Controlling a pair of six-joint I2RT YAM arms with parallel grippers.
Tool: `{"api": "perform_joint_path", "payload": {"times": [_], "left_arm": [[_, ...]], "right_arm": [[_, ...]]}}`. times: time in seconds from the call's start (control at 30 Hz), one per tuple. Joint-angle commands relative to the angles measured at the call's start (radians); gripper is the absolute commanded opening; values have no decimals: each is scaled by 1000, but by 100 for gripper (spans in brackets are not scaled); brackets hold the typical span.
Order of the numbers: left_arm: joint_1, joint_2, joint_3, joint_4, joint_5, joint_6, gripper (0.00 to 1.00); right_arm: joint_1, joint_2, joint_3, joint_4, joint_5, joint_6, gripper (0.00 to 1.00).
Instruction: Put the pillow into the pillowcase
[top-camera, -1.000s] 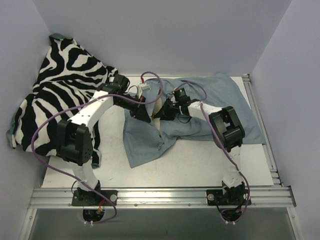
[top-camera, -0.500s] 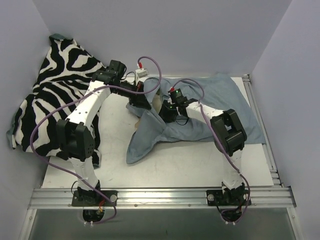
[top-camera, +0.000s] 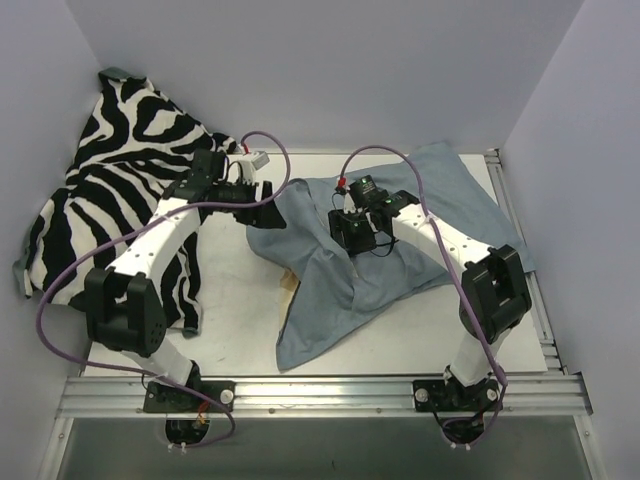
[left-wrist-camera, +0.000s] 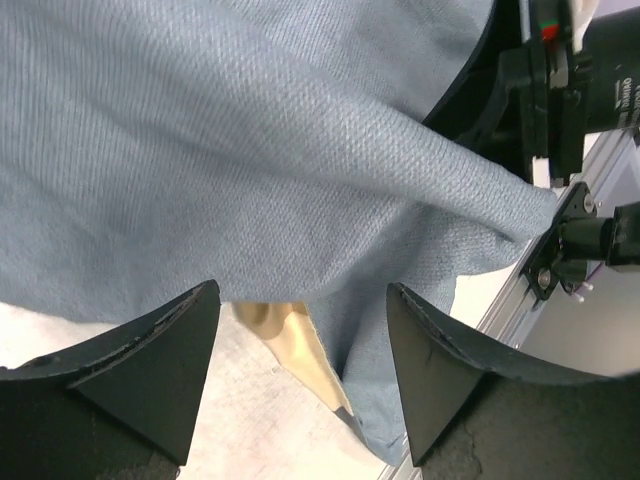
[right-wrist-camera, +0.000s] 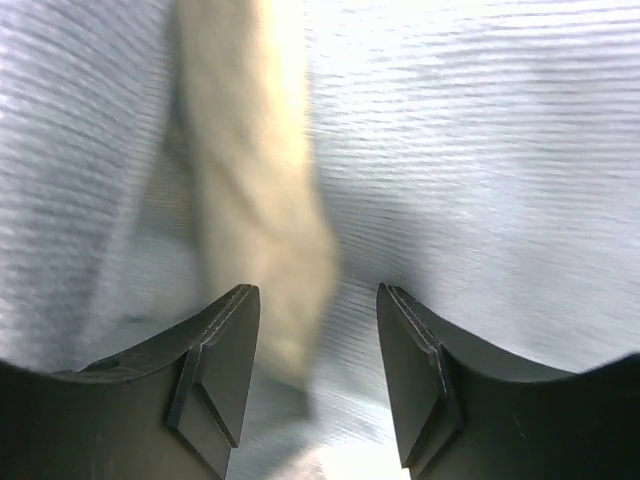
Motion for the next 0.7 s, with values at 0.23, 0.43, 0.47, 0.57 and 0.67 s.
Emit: {"api": "perform_joint_path", "payload": {"times": [0.23,0.43,0.47,0.57,0.67], "left_arm": [[0,-231,-202,262,-107,-129,77],[5,-248,-232,209,-196,-65,79],[7,-242,-226,175,-206,-42,78],[-15,-201,-203,117,-252,34,76],[-39,-185,-199,106,-211,95,76]], "right_arm": [[6,85,92,-182,315,-208,57],[-9,106,142,-190,285,-238,0],[-27,82,139,-196,260,-242,0],[-73,-109,106,-219,141,-252,0],[-92,-277,73,-222,38,-306,0]]}}
